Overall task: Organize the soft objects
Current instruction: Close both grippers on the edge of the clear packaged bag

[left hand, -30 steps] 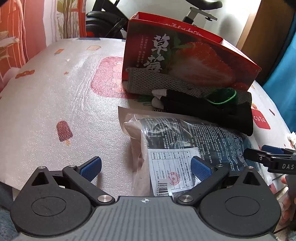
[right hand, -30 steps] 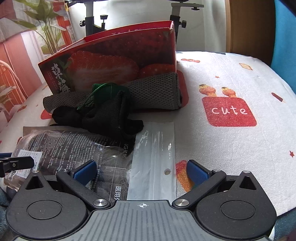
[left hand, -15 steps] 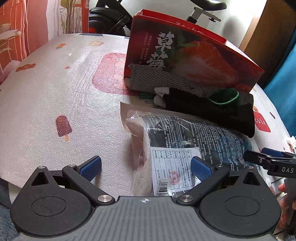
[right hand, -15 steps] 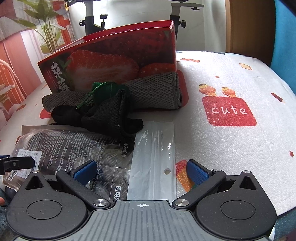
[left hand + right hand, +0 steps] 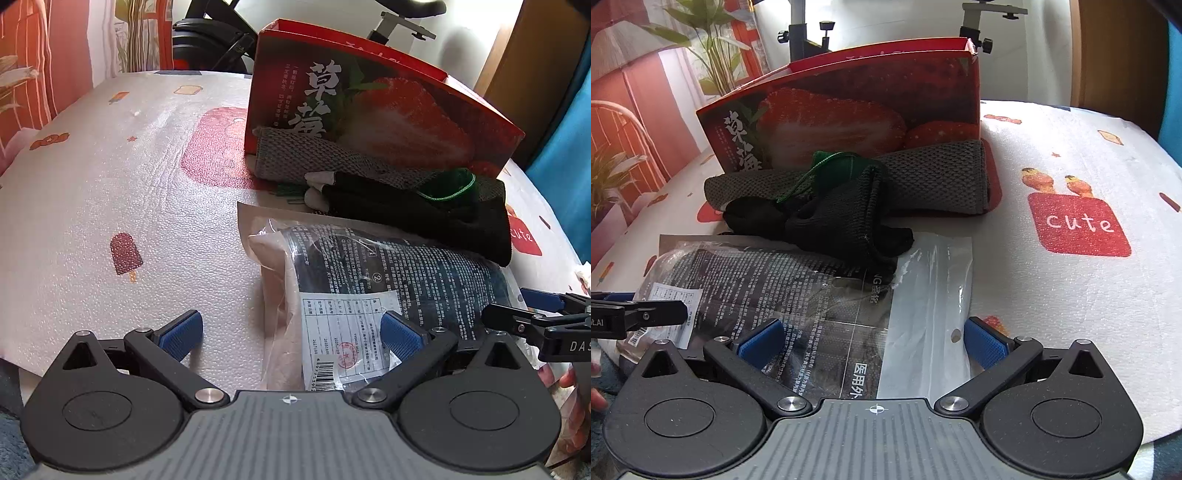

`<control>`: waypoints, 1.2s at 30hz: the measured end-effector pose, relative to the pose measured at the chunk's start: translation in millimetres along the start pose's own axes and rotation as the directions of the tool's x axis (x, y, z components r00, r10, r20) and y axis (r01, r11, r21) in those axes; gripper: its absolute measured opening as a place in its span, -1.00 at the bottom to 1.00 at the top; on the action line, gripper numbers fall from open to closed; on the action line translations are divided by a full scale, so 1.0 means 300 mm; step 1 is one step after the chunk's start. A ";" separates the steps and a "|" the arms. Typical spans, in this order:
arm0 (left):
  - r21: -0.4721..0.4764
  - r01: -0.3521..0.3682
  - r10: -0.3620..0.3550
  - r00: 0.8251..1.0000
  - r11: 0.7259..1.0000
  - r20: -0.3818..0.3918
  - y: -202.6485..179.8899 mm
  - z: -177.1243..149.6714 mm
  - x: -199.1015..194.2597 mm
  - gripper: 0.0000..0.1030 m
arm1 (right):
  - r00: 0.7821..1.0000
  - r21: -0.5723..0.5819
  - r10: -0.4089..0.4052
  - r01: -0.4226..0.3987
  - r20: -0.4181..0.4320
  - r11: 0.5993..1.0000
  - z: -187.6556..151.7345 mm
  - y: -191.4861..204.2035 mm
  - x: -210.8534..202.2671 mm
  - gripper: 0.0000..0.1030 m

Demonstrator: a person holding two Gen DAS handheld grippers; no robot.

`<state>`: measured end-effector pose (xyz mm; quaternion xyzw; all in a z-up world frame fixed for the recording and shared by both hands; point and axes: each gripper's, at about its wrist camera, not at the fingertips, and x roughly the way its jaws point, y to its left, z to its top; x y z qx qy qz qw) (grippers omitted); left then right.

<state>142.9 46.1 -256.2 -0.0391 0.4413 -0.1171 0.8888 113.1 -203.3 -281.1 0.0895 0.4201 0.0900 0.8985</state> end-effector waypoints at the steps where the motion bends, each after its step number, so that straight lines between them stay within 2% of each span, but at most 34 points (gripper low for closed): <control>1: 0.001 0.000 0.000 1.000 1.000 0.000 0.000 0.000 0.000 1.00 | 1.000 -0.005 0.004 -0.004 0.000 1.000 0.000 0.003 0.000 1.00; 8: 0.014 0.029 -0.029 1.000 0.999 -0.002 0.000 -0.001 -0.001 1.00 | 0.996 -0.034 0.083 -0.084 -0.011 0.996 -0.007 0.026 -0.005 0.99; 10: 0.031 0.054 -0.054 0.999 0.998 -0.005 -0.010 -0.004 -0.003 0.99 | 0.993 -0.048 0.119 -0.119 -0.011 0.992 -0.010 0.037 -0.009 0.84; 11: 0.037 0.060 -0.060 0.998 0.998 -0.004 -0.015 -0.006 -0.004 0.99 | 0.991 -0.054 0.133 -0.133 -0.010 0.990 -0.010 0.041 -0.012 0.67; 12: 0.038 0.058 -0.058 0.998 0.998 -0.004 -0.016 -0.007 -0.005 0.97 | 0.990 -0.059 0.139 -0.139 -0.010 0.988 -0.009 0.046 -0.013 0.58; 18: -0.069 0.084 -0.082 0.996 0.994 0.022 0.046 0.003 -0.026 0.48 | 0.990 -0.018 0.140 -0.140 0.006 0.990 -0.007 0.019 -0.019 0.29; 22: -0.158 0.105 -0.101 0.994 0.982 0.037 0.103 0.006 -0.037 0.17 | 0.991 -0.019 0.136 -0.136 0.007 0.990 -0.008 0.019 -0.018 0.28; 24: -0.183 0.112 -0.106 0.993 0.977 0.042 0.114 0.009 -0.038 0.10 | 0.990 -0.018 0.138 -0.138 0.007 0.990 -0.009 0.018 -0.020 0.28; 29: -0.165 0.130 -0.126 0.991 0.978 0.034 0.099 0.011 -0.037 0.08 | 0.990 -0.016 0.143 -0.142 0.003 0.990 -0.004 0.019 -0.018 0.26; 36: -0.105 0.128 -0.122 0.991 0.986 0.060 0.079 0.050 -0.099 0.04 | 0.976 0.016 0.219 -0.219 -0.018 0.976 0.016 0.027 -0.034 0.21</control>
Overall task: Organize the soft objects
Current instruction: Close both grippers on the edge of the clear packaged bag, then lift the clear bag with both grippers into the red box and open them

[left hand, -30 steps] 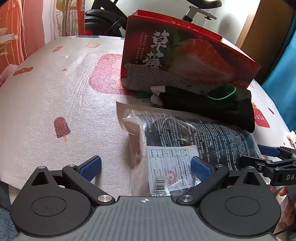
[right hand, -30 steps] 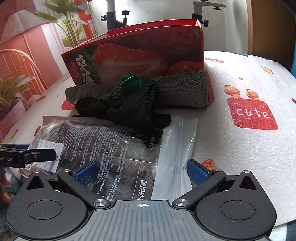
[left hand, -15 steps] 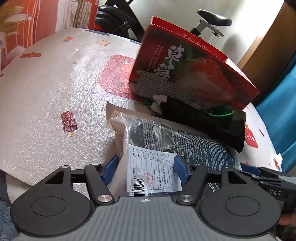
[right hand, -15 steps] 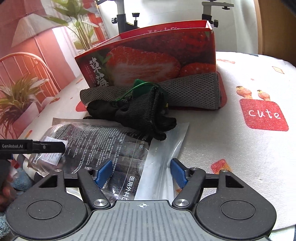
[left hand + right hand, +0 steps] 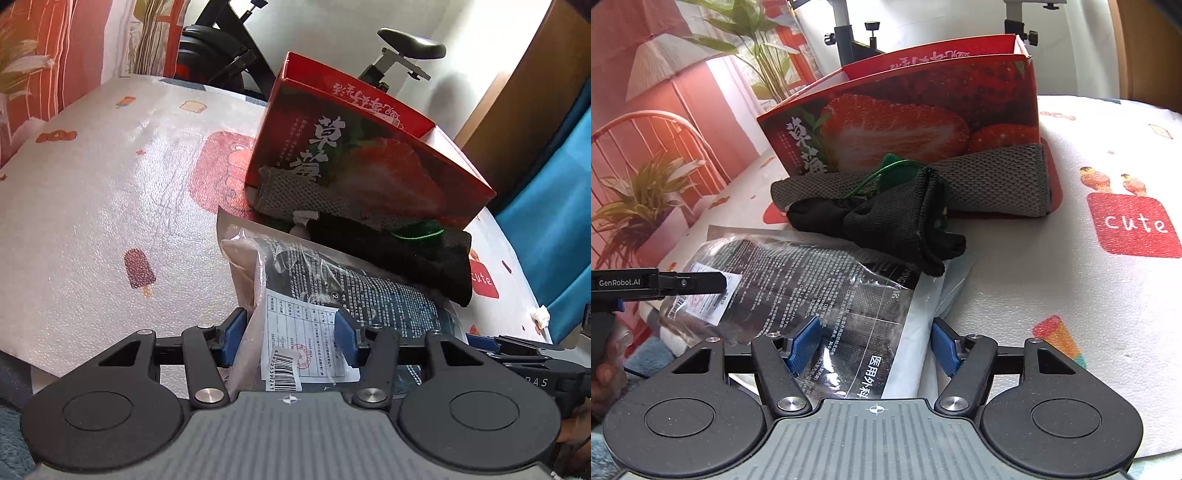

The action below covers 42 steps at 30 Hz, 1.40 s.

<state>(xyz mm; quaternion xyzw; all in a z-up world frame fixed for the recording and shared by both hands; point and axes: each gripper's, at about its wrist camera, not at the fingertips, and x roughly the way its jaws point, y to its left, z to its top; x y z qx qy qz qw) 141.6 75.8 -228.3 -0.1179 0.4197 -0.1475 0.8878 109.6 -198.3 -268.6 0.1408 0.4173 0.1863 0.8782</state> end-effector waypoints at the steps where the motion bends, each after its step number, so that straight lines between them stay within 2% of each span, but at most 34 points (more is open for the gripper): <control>1: 0.004 -0.002 0.002 1.000 1.000 0.001 -0.003 0.008 -0.009 0.04 | 1.000 0.008 0.009 -0.009 -0.007 1.000 0.005 0.001 -0.003 0.21; 9: 0.033 -0.019 0.020 0.999 0.999 -0.030 -0.008 0.049 -0.078 0.05 | 0.995 0.083 0.076 -0.071 -0.064 0.994 0.042 0.007 -0.020 0.21; 17: 0.051 -0.003 0.000 0.998 0.999 0.059 -0.046 0.065 -0.148 0.05 | 0.997 -0.030 0.037 -0.035 0.068 0.999 0.078 0.060 -0.108 0.21; 21: 0.059 0.005 -0.009 0.997 0.998 0.078 -0.062 0.073 -0.161 0.06 | 0.994 -0.053 0.035 -0.029 0.102 0.998 0.085 0.068 -0.144 0.21; 30: 0.034 -0.018 0.017 1.000 0.999 0.026 -0.034 0.035 -0.139 0.07 | 0.999 -0.025 0.042 -0.042 0.022 0.999 0.041 0.069 -0.108 0.22; 36: 0.017 0.001 -0.002 0.997 1.000 0.074 -0.030 0.052 -0.170 0.07 | 0.994 -0.119 0.026 -0.014 0.105 0.993 0.063 0.116 -0.157 0.21; 42: 0.039 0.037 -0.042 0.991 0.999 0.129 -0.043 0.094 -0.208 0.07 | 0.982 -0.245 0.009 0.039 0.190 0.969 0.111 0.168 -0.228 0.18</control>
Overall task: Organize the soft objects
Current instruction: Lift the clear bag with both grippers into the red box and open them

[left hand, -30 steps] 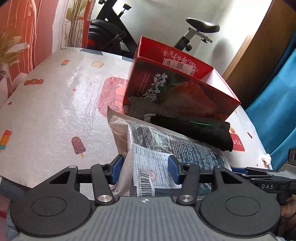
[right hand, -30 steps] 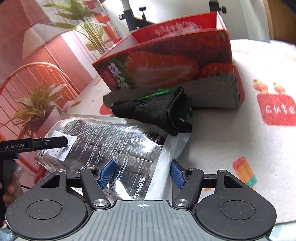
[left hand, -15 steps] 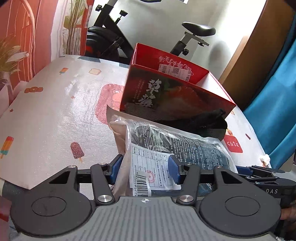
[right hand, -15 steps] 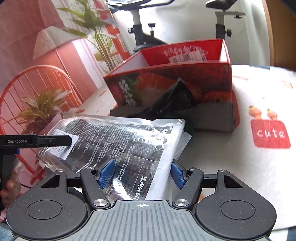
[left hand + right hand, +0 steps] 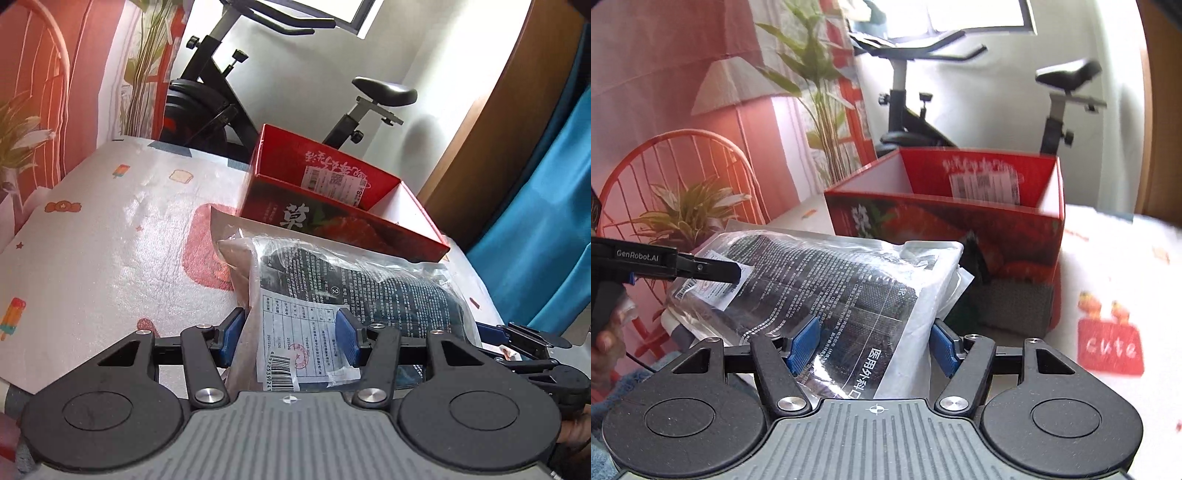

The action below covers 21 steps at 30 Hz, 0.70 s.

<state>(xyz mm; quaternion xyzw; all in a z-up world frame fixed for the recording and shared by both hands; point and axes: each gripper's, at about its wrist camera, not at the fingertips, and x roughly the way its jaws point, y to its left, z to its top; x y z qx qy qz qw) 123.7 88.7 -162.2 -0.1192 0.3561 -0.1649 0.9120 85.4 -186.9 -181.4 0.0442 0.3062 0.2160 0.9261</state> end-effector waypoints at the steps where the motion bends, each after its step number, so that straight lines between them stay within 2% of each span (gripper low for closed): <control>1: 0.003 0.014 -0.014 1.000 1.000 0.004 0.001 0.008 -0.004 0.07 | 1.000 -0.026 -0.006 0.006 0.011 1.000 0.012 0.007 -0.011 0.17; 5: 0.036 0.059 -0.059 0.998 0.998 0.018 0.001 0.044 -0.013 0.07 | 0.999 -0.129 -0.021 0.026 0.045 0.991 0.073 0.019 -0.048 0.10; 12: 0.159 0.056 -0.066 0.996 0.986 0.056 -0.050 0.149 0.021 0.07 | 0.994 -0.292 -0.070 0.091 0.081 0.952 0.218 0.001 -0.039 -0.04; 17: 0.215 0.038 -0.058 0.994 0.976 0.088 -0.088 0.274 0.097 0.08 | 0.990 -0.324 -0.103 0.130 0.099 0.937 0.346 -0.068 0.019 -0.10; 21: 0.218 0.031 -0.056 0.992 0.975 0.111 -0.099 0.384 0.180 0.08 | 0.984 -0.316 -0.135 0.164 0.112 0.934 0.443 -0.143 0.095 -0.11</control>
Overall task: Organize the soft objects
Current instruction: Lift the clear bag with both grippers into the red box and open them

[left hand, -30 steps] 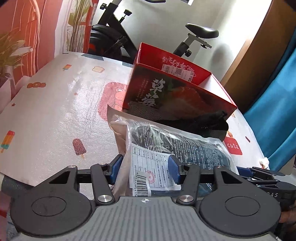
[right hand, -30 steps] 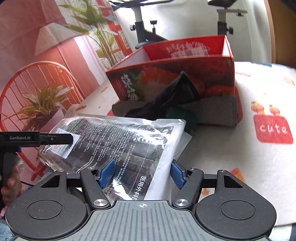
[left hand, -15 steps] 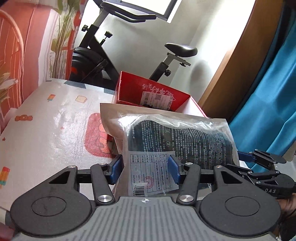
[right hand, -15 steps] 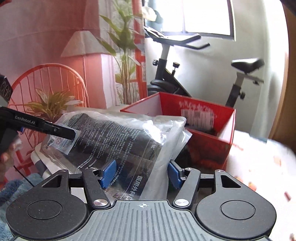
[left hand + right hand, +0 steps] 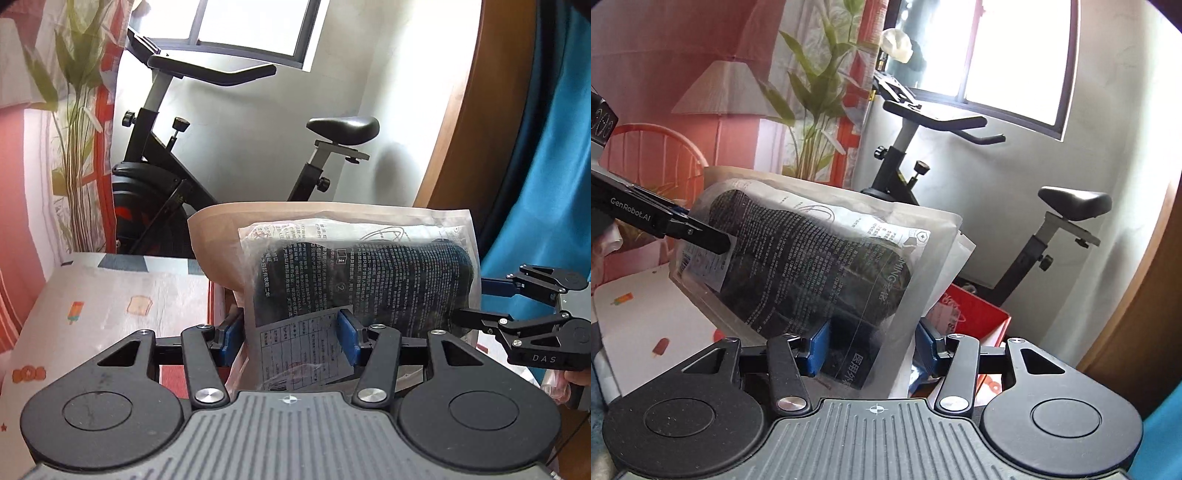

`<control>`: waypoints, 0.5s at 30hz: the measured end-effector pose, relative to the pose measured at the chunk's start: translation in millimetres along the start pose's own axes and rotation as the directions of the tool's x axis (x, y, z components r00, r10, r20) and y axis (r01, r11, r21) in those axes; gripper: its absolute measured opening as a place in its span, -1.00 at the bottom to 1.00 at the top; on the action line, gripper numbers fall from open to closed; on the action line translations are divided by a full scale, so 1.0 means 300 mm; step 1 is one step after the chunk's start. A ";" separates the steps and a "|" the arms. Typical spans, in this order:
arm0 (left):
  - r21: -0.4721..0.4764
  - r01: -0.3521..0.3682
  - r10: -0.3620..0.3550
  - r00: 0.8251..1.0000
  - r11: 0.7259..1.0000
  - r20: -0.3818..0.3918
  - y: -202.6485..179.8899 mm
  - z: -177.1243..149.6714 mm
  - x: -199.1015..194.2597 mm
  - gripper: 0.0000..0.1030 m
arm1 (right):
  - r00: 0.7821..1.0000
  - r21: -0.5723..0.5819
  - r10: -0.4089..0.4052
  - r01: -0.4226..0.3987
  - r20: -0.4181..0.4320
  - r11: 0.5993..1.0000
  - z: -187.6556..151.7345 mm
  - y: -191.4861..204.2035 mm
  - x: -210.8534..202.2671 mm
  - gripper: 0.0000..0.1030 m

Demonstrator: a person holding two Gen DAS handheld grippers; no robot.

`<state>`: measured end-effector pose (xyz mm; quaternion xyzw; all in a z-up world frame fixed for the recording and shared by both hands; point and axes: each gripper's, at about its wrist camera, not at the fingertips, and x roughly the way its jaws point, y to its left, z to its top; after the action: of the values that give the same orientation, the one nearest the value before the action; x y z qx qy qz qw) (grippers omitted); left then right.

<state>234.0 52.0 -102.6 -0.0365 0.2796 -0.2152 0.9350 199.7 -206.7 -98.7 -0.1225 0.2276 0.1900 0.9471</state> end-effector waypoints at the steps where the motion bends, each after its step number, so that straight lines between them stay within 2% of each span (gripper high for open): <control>1: -0.003 -0.004 0.004 1.000 1.000 0.007 0.004 0.025 0.028 0.08 | 1.000 -0.001 -0.010 0.010 0.004 1.000 0.013 -0.025 0.031 -0.11; 8: 0.009 -0.035 0.035 0.999 0.999 0.011 0.029 0.152 0.233 0.09 | 0.997 0.002 -0.078 0.078 -0.015 0.997 0.056 -0.172 0.252 -0.11; 15: 0.041 -0.054 0.056 0.997 0.998 -0.061 0.031 0.192 0.424 0.09 | 0.986 -0.002 -0.107 0.108 -0.125 0.994 0.011 -0.262 0.453 -0.11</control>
<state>364.0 3.6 -120.2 -0.0036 0.3051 -0.1958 0.9320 345.6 -234.9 -149.3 -0.1440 0.2798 0.1301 0.9403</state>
